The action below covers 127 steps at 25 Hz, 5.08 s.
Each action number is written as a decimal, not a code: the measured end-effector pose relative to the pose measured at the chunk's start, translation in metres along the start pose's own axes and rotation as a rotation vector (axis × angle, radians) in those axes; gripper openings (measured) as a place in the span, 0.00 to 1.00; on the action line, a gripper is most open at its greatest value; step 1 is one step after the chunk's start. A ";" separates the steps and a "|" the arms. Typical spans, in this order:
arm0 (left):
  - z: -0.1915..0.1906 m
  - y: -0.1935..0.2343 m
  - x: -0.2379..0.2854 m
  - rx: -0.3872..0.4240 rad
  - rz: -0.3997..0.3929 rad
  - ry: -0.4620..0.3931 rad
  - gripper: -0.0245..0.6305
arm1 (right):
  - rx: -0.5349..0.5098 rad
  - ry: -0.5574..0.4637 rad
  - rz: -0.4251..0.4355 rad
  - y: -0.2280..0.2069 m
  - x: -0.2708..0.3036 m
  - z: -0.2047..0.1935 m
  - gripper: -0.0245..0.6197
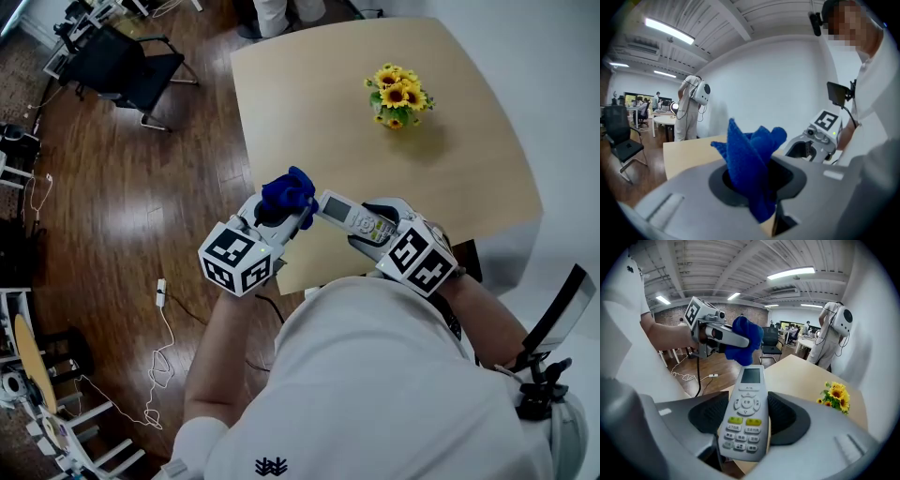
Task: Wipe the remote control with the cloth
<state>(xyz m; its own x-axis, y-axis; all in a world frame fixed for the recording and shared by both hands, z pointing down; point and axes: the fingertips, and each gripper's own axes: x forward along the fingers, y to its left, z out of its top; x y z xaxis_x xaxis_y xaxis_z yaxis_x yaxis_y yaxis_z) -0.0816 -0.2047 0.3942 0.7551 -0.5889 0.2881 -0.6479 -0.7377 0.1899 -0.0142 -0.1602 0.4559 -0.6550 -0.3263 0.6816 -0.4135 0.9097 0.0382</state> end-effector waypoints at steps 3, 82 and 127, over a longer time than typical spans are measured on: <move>-0.002 0.011 -0.006 -0.009 0.031 -0.005 0.20 | 0.015 0.003 -0.013 -0.004 0.000 -0.002 0.45; -0.096 -0.283 -0.141 0.021 -0.041 0.062 0.20 | 0.463 0.079 -0.412 0.155 -0.124 -0.244 0.56; -0.195 -0.414 -0.408 -0.039 -0.233 0.037 0.20 | 0.421 0.004 -0.481 0.482 -0.200 -0.163 0.56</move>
<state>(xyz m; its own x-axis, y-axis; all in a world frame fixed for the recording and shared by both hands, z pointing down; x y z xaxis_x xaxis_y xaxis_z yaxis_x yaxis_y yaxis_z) -0.1413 0.4050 0.3807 0.8808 -0.3912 0.2667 -0.4606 -0.8385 0.2911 0.0206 0.3855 0.4565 -0.3327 -0.6712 0.6625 -0.8742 0.4829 0.0502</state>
